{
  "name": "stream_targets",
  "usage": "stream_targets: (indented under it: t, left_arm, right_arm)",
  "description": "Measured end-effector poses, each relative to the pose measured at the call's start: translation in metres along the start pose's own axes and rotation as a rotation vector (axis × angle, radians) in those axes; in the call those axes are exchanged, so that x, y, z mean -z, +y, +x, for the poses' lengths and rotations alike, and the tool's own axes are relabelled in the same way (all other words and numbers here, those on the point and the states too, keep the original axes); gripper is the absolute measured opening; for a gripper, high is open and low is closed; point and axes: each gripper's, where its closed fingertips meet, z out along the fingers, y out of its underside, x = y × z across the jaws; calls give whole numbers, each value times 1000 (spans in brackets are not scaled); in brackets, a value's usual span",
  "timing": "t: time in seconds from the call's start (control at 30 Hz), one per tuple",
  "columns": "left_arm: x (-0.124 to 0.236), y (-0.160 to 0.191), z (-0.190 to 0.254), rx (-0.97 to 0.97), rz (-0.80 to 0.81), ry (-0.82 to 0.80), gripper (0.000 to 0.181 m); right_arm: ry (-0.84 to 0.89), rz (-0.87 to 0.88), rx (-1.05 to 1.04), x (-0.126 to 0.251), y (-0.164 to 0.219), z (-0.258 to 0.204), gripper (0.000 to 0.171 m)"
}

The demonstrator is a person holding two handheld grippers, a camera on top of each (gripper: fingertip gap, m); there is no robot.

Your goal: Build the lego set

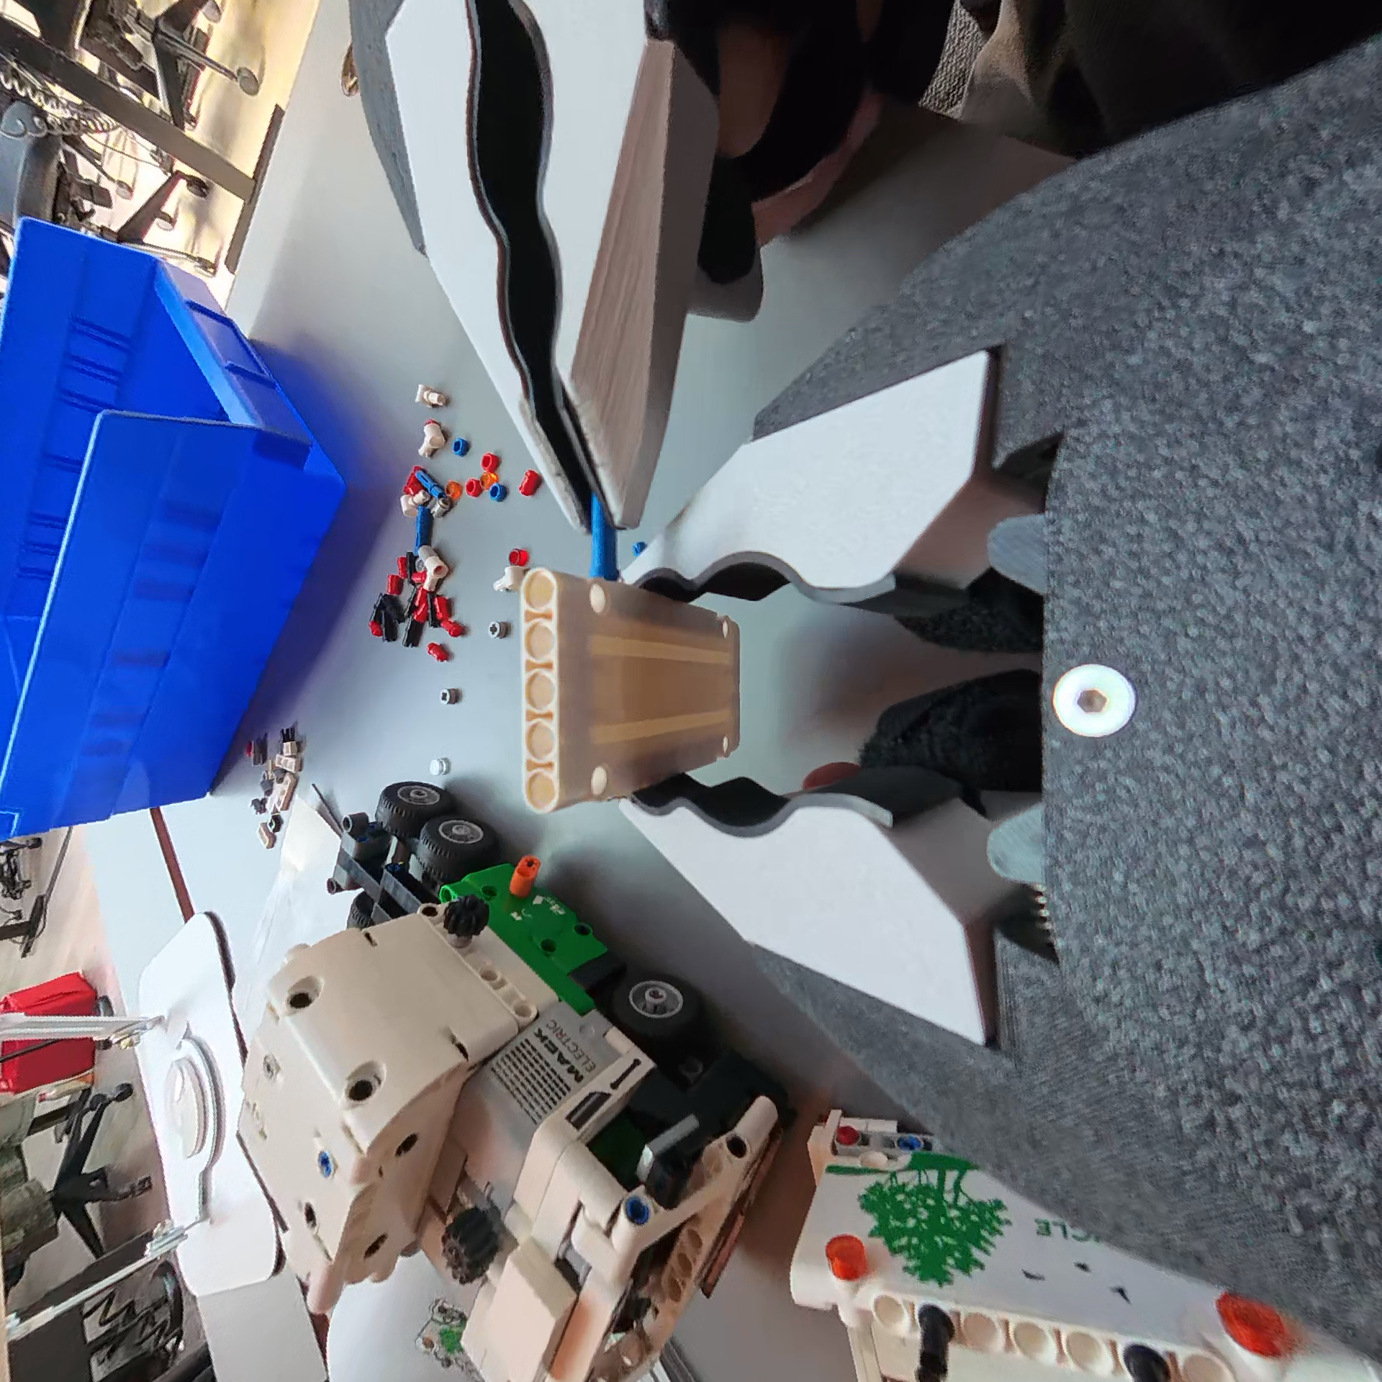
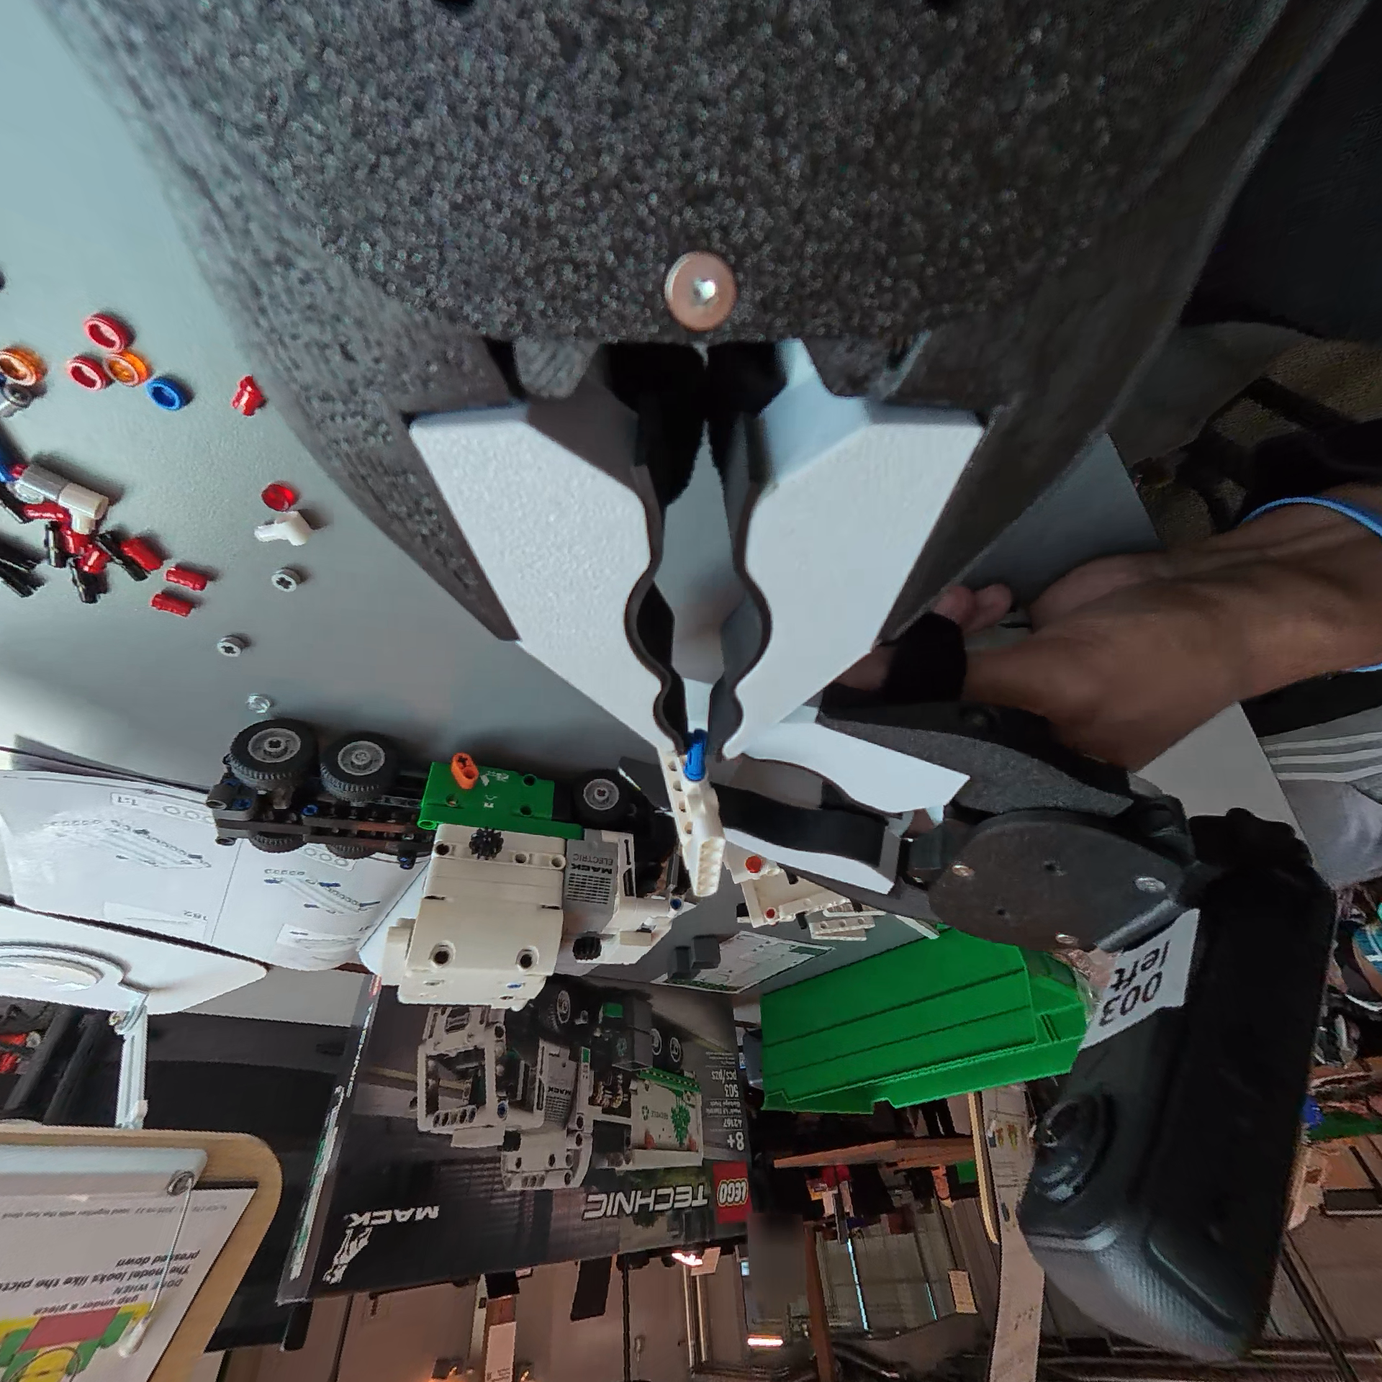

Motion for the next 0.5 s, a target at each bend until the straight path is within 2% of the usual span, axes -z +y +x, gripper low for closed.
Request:
stream_targets:
  t: [0.37, 0.5]
  left_arm:
    - [4, -2, 0, -127, 24, -62, 44]
    - [3, 0, -1, -67, 8, -10, 44]
  right_arm:
    - [-20, -14, -16, 1, 2, -1, 3]
    - [-43, -20, -40, -2, 3, -3, 3]
